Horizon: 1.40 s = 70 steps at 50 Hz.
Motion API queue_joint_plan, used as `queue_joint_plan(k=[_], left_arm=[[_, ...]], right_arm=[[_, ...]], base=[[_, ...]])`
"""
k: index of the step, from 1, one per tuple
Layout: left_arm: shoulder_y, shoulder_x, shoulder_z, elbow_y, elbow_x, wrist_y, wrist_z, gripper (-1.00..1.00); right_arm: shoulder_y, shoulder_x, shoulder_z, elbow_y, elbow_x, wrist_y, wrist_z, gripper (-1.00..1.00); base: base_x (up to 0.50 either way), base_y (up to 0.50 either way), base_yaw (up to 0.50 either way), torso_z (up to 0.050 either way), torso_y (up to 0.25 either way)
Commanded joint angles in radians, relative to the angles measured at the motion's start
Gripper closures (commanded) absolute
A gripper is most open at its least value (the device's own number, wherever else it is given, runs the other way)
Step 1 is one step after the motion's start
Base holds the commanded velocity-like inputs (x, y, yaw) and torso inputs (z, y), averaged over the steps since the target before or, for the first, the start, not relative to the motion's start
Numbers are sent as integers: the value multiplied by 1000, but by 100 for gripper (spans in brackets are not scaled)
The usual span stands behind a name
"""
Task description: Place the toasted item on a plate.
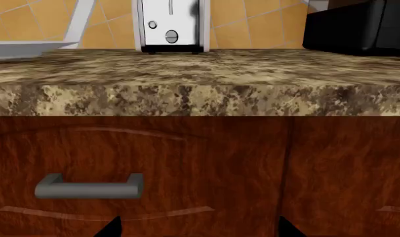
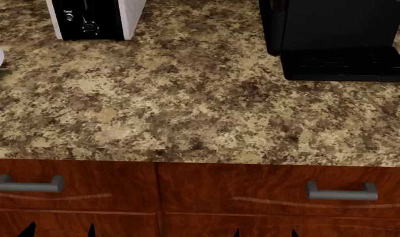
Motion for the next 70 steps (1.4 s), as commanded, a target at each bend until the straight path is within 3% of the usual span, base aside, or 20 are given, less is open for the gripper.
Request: queue_joint_plan(k=[1, 15, 21, 53, 61, 70], left_arm=[[0, -10, 11, 0, -10, 0, -11, -100], [9, -50, 60, 15, -73, -10, -41, -100], [21, -66, 90, 97, -76, -67, -46, -100], [26, -106, 117, 159, -166, -88, -73, -100], [-47, -164, 117, 391, -190, -335, -109, -100], [-247, -216, 53, 555, -317, -625, -114, -100]], right_arm=[[0, 9, -13, 0, 0, 0, 13, -100], [-2, 46, -57, 3, 56, -3, 59, -100], [-1, 56, -68, -22, 65, 14, 77, -100], [-2, 91, -115, -60, 111, 59, 131, -100], [67, 124, -114, -216, 131, 216, 143, -100], [244, 177, -90, -376, 172, 451, 145, -100]], base=[[0, 0, 0, 0, 0], [0, 0, 0, 0, 0], [0, 0, 0, 50, 35], [0, 0, 0, 50, 14], [0, 0, 0, 13, 2], [0, 0, 0, 0, 0]])
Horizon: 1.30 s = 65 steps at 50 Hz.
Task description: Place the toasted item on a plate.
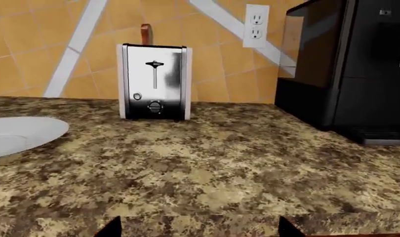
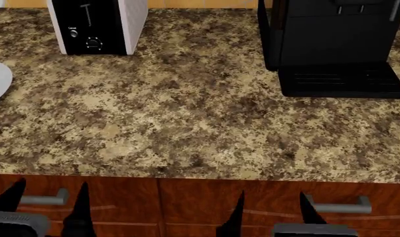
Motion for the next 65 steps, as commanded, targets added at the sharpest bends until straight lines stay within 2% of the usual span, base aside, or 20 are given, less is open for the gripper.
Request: queue_joint_plan(k=[1, 7, 13, 25, 32, 43, 65], left_arm=[[-199, -63, -50, 174, -104, -309, -22, -100], [-383, -107, -49, 116, -117, -423, -15, -100], [-527, -100, -66, 23, -160, -492, 5, -100], [-775, -109, -73, -286, -158, -477, 59, -100], [-861, -141, -58, -369, -149, -495, 82, -100], [-841, -139, -55, -345, -159, -502, 79, -100], [-829, -153, -60, -292, -180, -541, 67, -100]], right_arm=[[171, 54, 16, -155, 44, 226, 1, -100], [319, 80, 21, -119, 69, 332, -23, -100], [479, 92, 40, -23, 99, 389, -48, -100], [765, 96, 9, 247, 96, 416, -97, -100], [835, 103, 28, 326, 108, 415, -107, -100], [800, 118, 19, 295, 99, 422, -93, -100], [765, 140, -5, 252, 107, 440, -104, -100]], base=[[0, 0, 0, 0, 0], [0, 0, 0, 0, 0], [0, 0, 0, 0, 0], [0, 0, 0, 0, 0], [0, 0, 0, 0, 0], [0, 74, 0, 0, 0], [0, 498, 0, 0, 0]])
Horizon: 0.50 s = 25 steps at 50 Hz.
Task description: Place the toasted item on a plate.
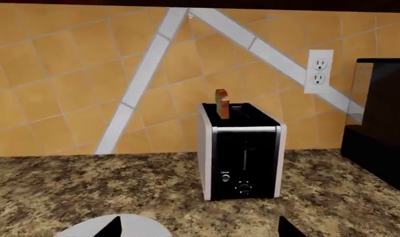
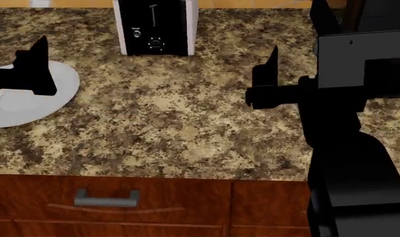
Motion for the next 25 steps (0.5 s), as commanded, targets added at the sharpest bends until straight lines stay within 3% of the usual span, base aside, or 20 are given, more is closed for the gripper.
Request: queue_joint_plan(k=[1, 25], left_arm=[[0, -6, 0, 4, -6, -6, -1, -100], [7, -13, -4, 6, -15, 1, -5, -100]], right_arm=[[-2, 7, -6, -5, 5, 6, -2, -100], [5, 13, -26, -20, 12, 25, 0, -100]], base=[[0, 500, 0, 0, 0], [0, 500, 0, 0, 0]])
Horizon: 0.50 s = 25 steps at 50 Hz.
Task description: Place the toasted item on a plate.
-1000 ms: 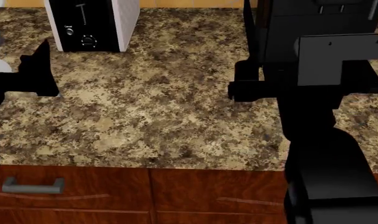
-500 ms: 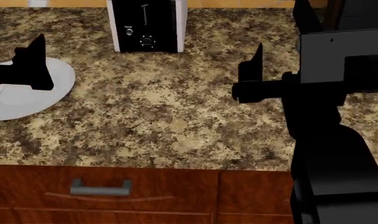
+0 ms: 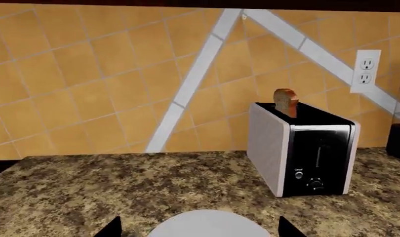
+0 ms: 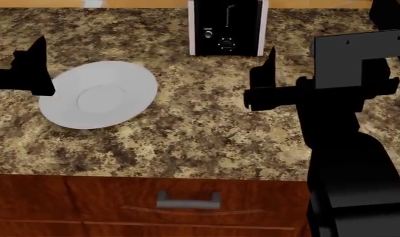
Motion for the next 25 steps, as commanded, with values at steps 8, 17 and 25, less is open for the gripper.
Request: queue_joint_plan(k=[8, 17, 25], left_arm=[[4, -5, -1, -1, -6, 7, -2, -100], [21, -8, 0, 6, -8, 10, -4, -100], [14, -8, 2, 3, -10, 12, -5, -100]], right_arm=[[-4, 5, -11, -9, 7, 5, 0, -100], [-23, 9, 19, -42, 14, -10, 23, -100], [-13, 9, 15, -58, 18, 0, 27, -100]], base=[[0, 500, 0, 0, 0], [0, 368, 0, 0, 0], [0, 0, 0, 0, 0]])
